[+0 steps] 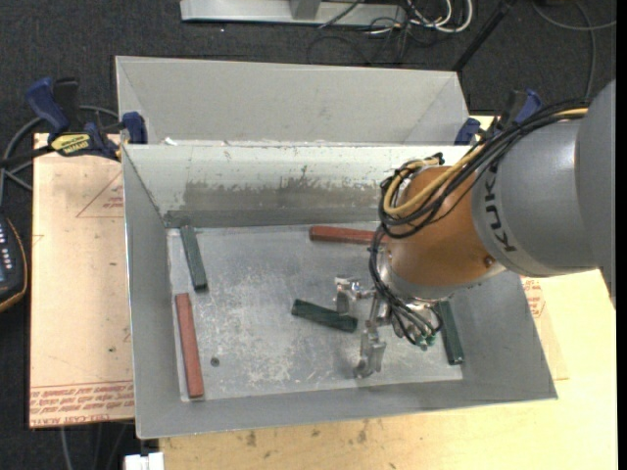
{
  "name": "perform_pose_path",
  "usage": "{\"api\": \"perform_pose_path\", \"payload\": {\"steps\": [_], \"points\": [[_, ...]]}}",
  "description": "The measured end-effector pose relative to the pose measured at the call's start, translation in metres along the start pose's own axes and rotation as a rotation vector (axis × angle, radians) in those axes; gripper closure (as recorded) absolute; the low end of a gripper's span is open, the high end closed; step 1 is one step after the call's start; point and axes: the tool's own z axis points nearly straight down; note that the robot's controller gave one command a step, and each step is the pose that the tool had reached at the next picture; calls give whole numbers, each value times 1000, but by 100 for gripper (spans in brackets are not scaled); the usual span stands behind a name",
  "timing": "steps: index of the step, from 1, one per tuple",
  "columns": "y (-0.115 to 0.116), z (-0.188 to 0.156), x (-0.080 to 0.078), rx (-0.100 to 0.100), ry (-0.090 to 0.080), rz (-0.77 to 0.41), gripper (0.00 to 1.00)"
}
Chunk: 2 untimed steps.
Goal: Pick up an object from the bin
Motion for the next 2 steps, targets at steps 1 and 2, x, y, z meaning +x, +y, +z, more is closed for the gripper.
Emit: {"api": "perform_pose_path", "payload": {"steps": [1,2], "points": [[52,14,-49,-1,-10,68,0],[49,13,-48,1,-9,71,100]]}}
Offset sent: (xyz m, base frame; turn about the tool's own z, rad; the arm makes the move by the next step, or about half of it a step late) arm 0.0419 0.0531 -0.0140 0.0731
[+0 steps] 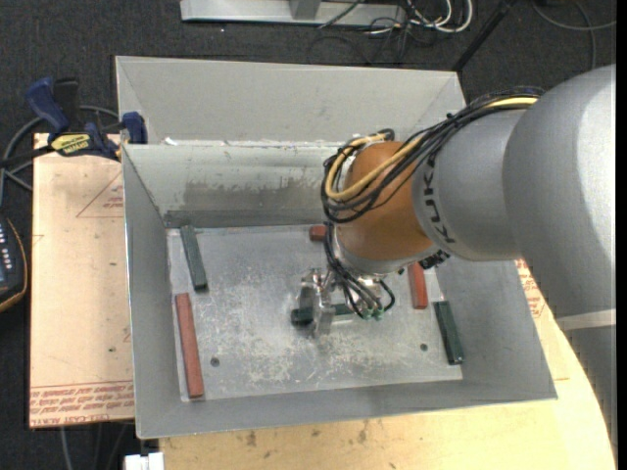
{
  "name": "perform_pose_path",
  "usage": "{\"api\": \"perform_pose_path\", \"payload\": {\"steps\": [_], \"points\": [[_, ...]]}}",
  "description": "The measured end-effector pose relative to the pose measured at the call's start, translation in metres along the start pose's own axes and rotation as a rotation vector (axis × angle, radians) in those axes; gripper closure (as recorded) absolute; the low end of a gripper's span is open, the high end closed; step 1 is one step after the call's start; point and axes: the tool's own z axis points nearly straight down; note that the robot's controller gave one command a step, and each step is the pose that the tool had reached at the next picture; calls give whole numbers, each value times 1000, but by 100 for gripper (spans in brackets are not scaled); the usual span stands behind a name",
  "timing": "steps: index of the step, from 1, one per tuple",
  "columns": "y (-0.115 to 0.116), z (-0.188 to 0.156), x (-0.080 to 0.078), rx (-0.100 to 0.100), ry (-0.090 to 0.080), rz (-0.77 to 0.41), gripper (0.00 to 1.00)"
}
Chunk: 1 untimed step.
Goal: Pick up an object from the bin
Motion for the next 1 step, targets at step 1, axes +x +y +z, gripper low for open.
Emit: {"api": "perform_pose_path", "payload": {"steps": [1], "points": [[0,-171,-14,1,-10,-127,100]]}}
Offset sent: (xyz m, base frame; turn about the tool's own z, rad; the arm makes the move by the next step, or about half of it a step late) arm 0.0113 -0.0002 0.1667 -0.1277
